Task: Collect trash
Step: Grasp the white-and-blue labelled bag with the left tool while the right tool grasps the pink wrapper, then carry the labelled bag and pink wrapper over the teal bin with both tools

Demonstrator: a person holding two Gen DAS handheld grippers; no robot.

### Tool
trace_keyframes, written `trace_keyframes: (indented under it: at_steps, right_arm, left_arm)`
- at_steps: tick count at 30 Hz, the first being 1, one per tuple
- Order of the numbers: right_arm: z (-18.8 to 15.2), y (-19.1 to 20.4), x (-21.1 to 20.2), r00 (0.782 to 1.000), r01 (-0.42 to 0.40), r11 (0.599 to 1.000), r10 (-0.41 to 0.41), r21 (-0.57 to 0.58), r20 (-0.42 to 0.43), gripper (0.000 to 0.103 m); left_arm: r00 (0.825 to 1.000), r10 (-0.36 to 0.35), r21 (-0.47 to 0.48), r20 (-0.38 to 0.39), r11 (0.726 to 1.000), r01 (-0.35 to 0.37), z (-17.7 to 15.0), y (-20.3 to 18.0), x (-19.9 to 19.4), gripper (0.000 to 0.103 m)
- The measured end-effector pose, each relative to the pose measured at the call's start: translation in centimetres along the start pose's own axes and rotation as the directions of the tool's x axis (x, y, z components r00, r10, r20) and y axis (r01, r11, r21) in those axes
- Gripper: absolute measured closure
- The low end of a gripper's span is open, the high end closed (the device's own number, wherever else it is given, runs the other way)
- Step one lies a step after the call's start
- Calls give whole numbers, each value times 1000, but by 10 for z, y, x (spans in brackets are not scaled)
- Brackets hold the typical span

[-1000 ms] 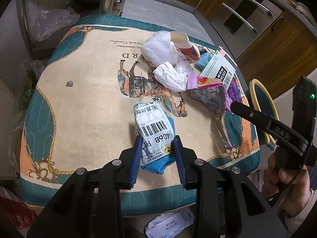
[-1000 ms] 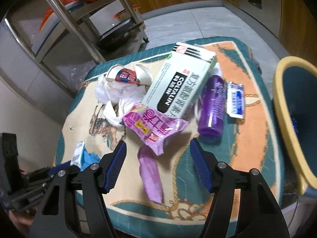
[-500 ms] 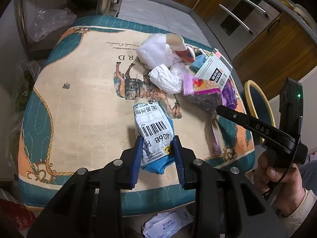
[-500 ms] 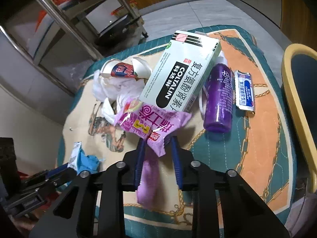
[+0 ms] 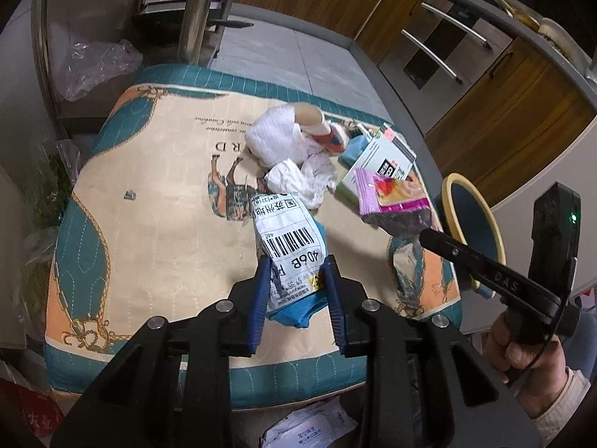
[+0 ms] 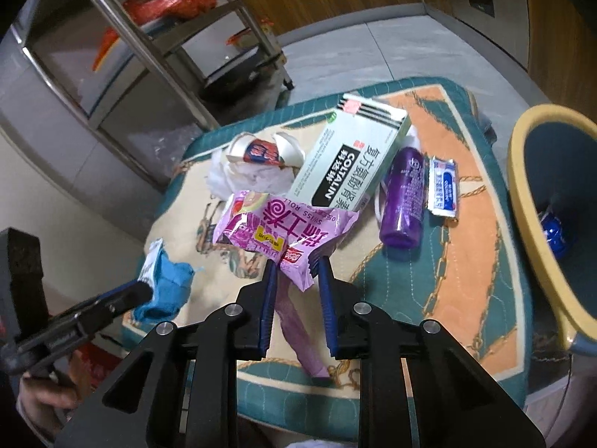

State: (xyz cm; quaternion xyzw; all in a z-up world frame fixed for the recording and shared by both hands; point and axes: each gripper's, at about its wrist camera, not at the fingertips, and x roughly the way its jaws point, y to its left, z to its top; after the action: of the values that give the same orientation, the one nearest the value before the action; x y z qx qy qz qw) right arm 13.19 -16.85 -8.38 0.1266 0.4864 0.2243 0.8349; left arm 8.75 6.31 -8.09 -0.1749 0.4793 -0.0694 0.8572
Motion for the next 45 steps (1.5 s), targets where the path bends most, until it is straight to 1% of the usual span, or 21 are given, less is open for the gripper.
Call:
trace_keyframes:
  at_steps: [4,11,21,28,34,41,45]
  right_arm:
    - [0,-2,-16,1000,3,1000,-2,-8,29,79]
    - [-1,-15,-43,997,21,1000,-22,4,77,79]
    - [-7,-53,-81,987,66,996,-75,65,142,79]
    - [-8,-74,-109,971,98,990,-118,102,210,79]
    - [-11,-94,-123,959,122,983,-152,136,240,79]
    - [-16,-125,-140,942,136,968,-193,213,274,79]
    - [-19,-141,-148,932,140,955,-217,261,292,79]
  left_arm:
    - [1000,-10,6,19,1000,10,3,-6,-5,75]
    - [999,-36,53,35,998,34,9,-34,-6,75]
    - [995,-94,132,38,987,88,16,-83,-1,75]
    - [991,-133,194,30,973,125,18,-125,6,74]
    - [987,-161,235,20,960,152,18,-156,14,74]
    - [981,-194,296,-4,937,187,18,-196,31,74]
    - [976,-216,314,-13,926,209,20,-214,41,74]
